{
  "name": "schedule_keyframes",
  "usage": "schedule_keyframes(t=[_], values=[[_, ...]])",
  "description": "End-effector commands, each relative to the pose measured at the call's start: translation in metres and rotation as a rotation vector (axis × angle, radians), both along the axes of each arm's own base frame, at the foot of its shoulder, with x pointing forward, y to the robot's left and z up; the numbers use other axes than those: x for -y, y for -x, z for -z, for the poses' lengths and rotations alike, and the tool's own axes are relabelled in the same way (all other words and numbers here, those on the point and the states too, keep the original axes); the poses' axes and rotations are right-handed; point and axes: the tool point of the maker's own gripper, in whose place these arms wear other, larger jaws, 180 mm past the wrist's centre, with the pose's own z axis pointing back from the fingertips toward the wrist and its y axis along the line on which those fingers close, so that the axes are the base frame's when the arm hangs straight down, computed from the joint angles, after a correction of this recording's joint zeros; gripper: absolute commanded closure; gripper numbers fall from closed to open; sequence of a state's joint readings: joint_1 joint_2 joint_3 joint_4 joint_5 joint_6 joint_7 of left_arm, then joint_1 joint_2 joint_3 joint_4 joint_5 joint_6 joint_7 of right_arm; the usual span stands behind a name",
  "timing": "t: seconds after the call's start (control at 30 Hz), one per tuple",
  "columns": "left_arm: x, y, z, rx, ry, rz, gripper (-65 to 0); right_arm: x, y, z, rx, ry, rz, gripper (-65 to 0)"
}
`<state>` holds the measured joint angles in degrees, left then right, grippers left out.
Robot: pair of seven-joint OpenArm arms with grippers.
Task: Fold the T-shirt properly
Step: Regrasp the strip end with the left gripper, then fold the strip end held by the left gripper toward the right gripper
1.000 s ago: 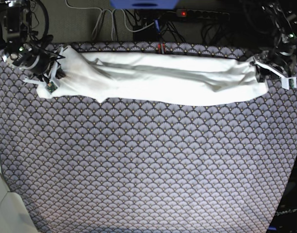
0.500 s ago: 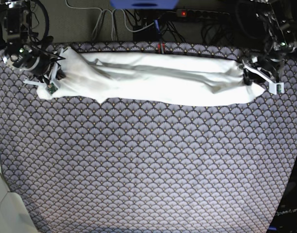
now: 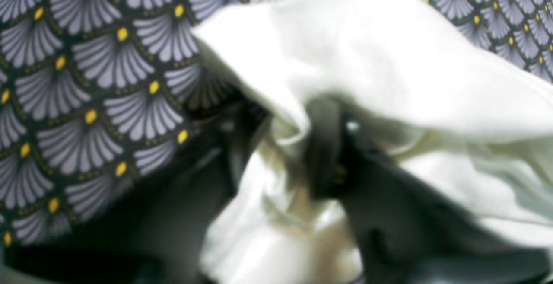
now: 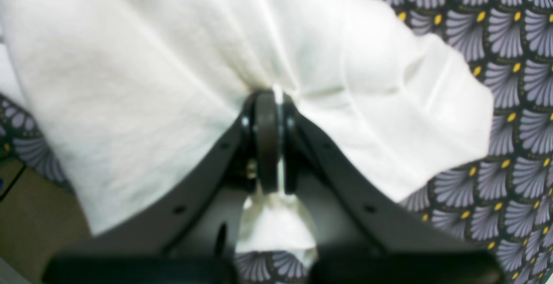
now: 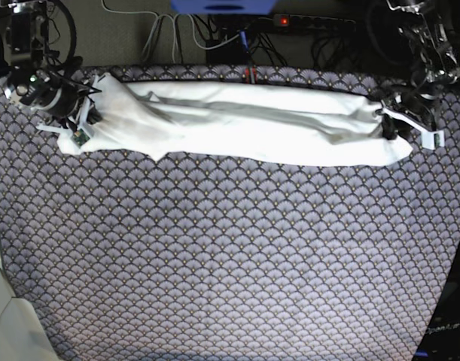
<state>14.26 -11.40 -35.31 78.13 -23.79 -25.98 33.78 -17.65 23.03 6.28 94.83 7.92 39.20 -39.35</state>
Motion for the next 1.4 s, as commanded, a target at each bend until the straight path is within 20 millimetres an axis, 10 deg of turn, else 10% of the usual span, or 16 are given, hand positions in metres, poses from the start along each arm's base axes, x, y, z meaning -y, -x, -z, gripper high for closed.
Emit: schedule_keyframes(t=[0.0, 0.3, 0.57, 1.03, 1.37], values=[[0.002, 0.017, 0.016, -0.102, -0.013, 0.019, -7.0, -0.001, -0.001, -0.001, -0.004, 0.002, -0.019, 0.0], [0.010, -0.019, -0.054, 0.081, -0.113, 0.074, -0.7, -0.001, -0.004, -0.003, 0.000, 0.006, -0.019, 0.0], [0.083, -0.042, -0.134, 0.279, -0.218, 0.223, -0.7, -0.001, -0.004, -0.003, 0.000, 0.006, -0.019, 0.0], [0.304, -0.037, -0.116, 0.271, -0.263, 0.712, -0.7, -0.001, -0.004, -0.002, -0.001, 0.007, -0.019, 0.0], [0.369, -0.011, -0.083, 0.207, -0.252, 0.919, -0.7, -0.001, -0.004, -0.002, -0.001, 0.009, -0.019, 0.0]])
